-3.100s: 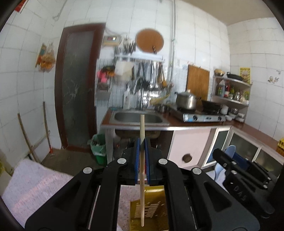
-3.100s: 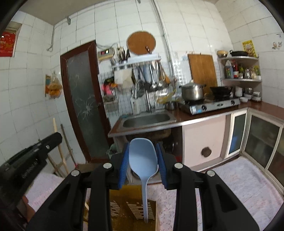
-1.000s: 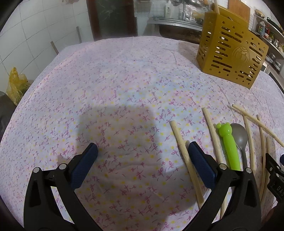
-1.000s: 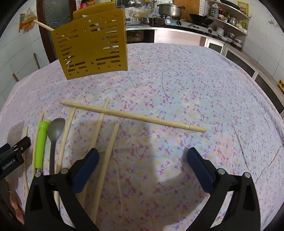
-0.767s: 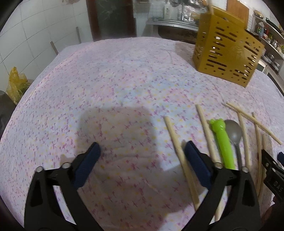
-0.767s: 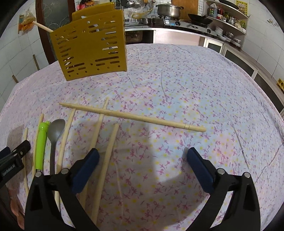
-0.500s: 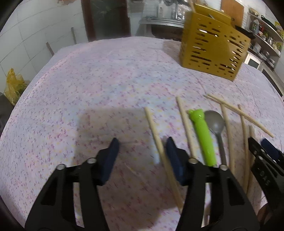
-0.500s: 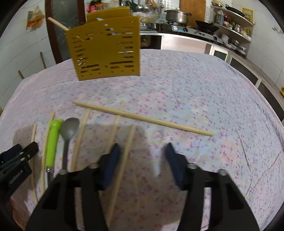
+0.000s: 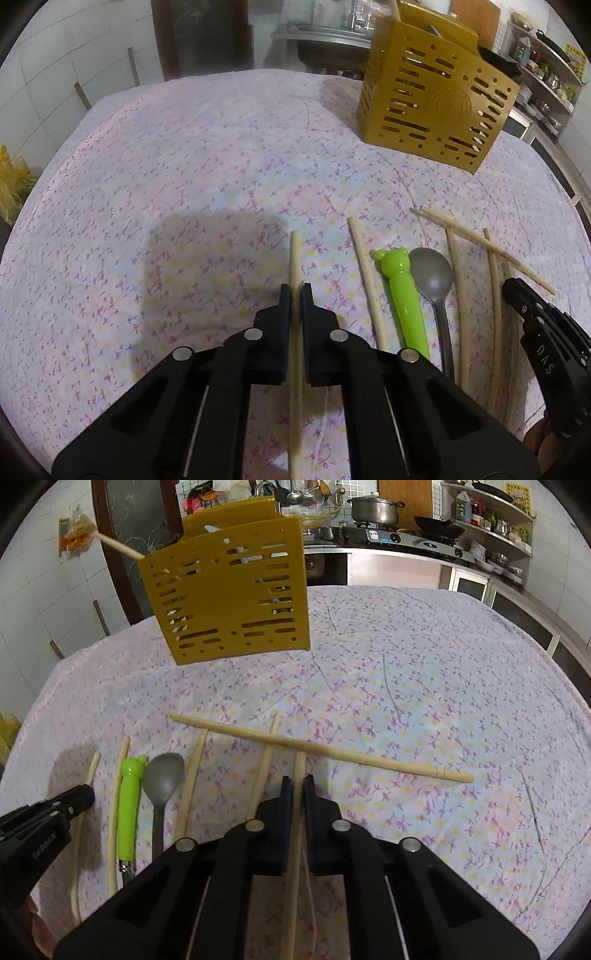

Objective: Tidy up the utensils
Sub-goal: 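Lift both held chopsticks upright and carry them over the yellow holder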

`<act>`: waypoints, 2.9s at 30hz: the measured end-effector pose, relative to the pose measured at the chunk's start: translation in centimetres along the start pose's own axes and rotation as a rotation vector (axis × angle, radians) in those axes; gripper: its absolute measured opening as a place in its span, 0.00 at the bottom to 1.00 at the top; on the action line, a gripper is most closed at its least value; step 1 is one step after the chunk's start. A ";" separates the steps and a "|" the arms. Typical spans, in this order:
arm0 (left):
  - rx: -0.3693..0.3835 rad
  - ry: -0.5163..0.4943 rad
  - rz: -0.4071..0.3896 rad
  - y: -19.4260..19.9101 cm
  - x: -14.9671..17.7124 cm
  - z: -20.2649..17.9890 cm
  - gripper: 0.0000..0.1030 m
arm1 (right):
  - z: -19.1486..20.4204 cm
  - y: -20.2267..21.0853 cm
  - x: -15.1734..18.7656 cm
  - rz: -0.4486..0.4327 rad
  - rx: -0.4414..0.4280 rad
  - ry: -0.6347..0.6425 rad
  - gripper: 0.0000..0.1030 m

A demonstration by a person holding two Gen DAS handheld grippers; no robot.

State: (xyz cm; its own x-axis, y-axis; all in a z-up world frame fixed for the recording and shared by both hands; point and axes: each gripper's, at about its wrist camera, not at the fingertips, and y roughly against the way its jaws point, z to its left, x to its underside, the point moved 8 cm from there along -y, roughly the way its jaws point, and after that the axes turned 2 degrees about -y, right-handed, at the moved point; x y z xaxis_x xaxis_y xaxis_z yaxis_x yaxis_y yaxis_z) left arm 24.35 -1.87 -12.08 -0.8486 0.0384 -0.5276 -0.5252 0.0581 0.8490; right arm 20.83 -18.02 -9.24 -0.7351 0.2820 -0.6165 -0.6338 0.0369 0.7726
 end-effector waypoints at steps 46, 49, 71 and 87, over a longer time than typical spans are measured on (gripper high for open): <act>0.075 -0.025 -0.570 17.1 0.8 2.6 0.04 | -2.5 16.1 -2.7 -0.544 -0.092 0.057 0.06; 0.074 -0.034 -0.588 17.8 0.7 2.4 0.04 | -2.5 16.0 -2.8 -0.546 -0.093 0.057 0.06; 0.178 -0.021 -0.857 24.8 -20.3 -4.0 0.04 | 0.2 20.2 -20.7 -0.791 -0.136 0.063 0.06; 0.145 -0.060 -0.831 10.5 -32.3 -11.6 0.04 | 2.9 8.7 -31.2 -0.817 -0.216 0.030 0.06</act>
State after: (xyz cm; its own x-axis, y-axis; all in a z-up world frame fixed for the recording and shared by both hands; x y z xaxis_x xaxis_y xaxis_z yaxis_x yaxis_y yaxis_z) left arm 45.54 -14.05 14.19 -0.1828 -0.0210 -0.9829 -0.9604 0.2175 0.1740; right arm 38.96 -23.69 17.17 -0.0302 0.2207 -0.9749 -0.9987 0.0330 0.0385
